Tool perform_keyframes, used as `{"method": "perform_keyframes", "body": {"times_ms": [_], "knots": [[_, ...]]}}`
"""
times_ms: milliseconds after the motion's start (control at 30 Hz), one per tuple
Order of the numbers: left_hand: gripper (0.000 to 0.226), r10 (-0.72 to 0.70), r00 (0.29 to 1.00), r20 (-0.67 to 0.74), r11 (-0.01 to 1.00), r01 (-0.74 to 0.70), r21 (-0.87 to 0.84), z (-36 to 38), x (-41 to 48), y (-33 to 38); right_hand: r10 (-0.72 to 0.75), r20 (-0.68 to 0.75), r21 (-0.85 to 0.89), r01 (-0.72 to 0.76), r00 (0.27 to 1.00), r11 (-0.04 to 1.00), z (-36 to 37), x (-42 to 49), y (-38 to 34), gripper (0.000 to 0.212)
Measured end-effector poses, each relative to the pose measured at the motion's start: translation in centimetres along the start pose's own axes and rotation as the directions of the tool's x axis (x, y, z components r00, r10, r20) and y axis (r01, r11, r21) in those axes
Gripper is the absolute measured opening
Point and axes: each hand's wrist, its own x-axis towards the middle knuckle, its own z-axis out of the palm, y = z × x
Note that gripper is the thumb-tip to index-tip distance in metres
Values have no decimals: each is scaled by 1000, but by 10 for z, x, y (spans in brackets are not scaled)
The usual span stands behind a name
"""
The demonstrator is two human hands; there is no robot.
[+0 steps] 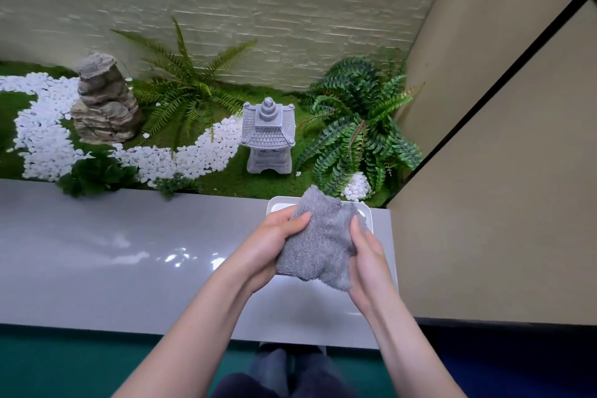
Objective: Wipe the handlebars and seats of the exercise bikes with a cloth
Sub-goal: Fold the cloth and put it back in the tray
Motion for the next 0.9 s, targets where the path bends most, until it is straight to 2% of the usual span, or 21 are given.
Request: {"method": "perform_keyframes", "body": {"times_ms": [100, 200, 267, 333, 400, 500, 633, 767, 900], "knots": [[25, 43, 999, -9, 998, -44, -42, 1, 11, -11, -74, -101, -115, 62, 992, 991, -2, 11, -1, 34], [20, 95, 994, -49, 992, -99, -84, 3, 22, -24, -94, -171, -187, 61, 981, 981, -6, 24, 2, 32], [16, 142, 969, -200, 990, -142, 16, 1, 33, -36, -92, -204, -226, 45, 975, 973, -13, 33, 6, 32], [20, 193, 908, -371, 973, -130, 189, -4, 47, -53, -63, -222, -252, 5, 973, 968, -23, 41, 13, 32], [20, 236, 856, -460, 948, -97, 304, -12, 62, -71, -14, -211, -271, -44, 977, 962, -35, 50, 21, 31], [15, 280, 824, -492, 917, -77, 392, -24, 88, -97, 48, -149, -306, -92, 988, 947, -54, 66, 36, 25], [13, 297, 819, -491, 909, -85, 408, -40, 133, -124, -15, -185, -421, -66, 983, 905, -73, 106, 57, 14], [14, 320, 804, -502, 876, -50, 480, -61, 184, -149, -60, -177, -626, -65, 982, 777, -95, 159, 81, 13], [13, 286, 812, -509, 844, 38, 535, -93, 233, -181, -64, -151, -746, -71, 986, 662, -121, 210, 111, 12]]}}
